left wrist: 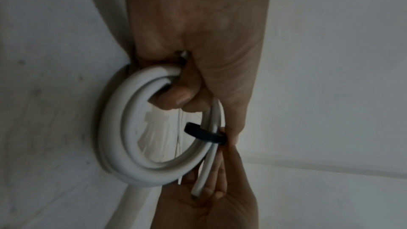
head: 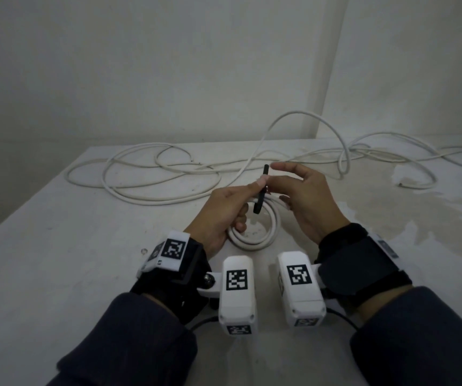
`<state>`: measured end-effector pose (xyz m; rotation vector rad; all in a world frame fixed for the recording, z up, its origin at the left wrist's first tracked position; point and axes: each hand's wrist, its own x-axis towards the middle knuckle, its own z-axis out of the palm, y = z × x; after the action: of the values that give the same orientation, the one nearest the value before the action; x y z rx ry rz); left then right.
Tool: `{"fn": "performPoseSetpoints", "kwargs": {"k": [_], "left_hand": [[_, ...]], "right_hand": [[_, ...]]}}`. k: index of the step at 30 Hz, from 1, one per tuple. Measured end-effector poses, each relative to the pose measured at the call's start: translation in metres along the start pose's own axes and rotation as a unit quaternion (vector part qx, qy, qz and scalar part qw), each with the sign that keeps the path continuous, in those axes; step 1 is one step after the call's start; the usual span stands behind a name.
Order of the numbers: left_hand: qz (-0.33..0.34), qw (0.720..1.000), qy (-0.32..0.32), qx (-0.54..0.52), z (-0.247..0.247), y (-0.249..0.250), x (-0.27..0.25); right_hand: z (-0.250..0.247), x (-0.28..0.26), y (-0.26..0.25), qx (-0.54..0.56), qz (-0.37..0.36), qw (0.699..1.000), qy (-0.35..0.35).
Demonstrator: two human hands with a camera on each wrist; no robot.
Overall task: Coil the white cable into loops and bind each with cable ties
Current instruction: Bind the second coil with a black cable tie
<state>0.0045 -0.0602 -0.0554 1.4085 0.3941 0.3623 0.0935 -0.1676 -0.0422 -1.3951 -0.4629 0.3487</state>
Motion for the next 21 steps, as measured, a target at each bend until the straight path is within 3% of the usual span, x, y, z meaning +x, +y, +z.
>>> {"fn": "performPoseSetpoints", "kwargs": {"k": [6,15,18,21], "left_hand": [[0.011,1.000,0.005,0.021,0.004,0.001,0.000],[-0.022,0.996,-0.052,0.065,0.018,0.003,0.002],[-0.023,0.997,-0.055,0.049,0.016,0.001,0.001],[-0.004,0.999,-0.038,0.009,0.011,-0.003,-0.002]], "right_hand": [[-0.002,-0.001,-0.003,0.014,-0.036,0.999,0.025],[-0.015,0.006,-0.006,0.118,-0.017,0.977,0.174],[-0.013,0.004,-0.005,0.128,-0.020,0.979,0.158],[-0.011,0.003,-0.005,0.090,0.000,0.993,0.074]]}}
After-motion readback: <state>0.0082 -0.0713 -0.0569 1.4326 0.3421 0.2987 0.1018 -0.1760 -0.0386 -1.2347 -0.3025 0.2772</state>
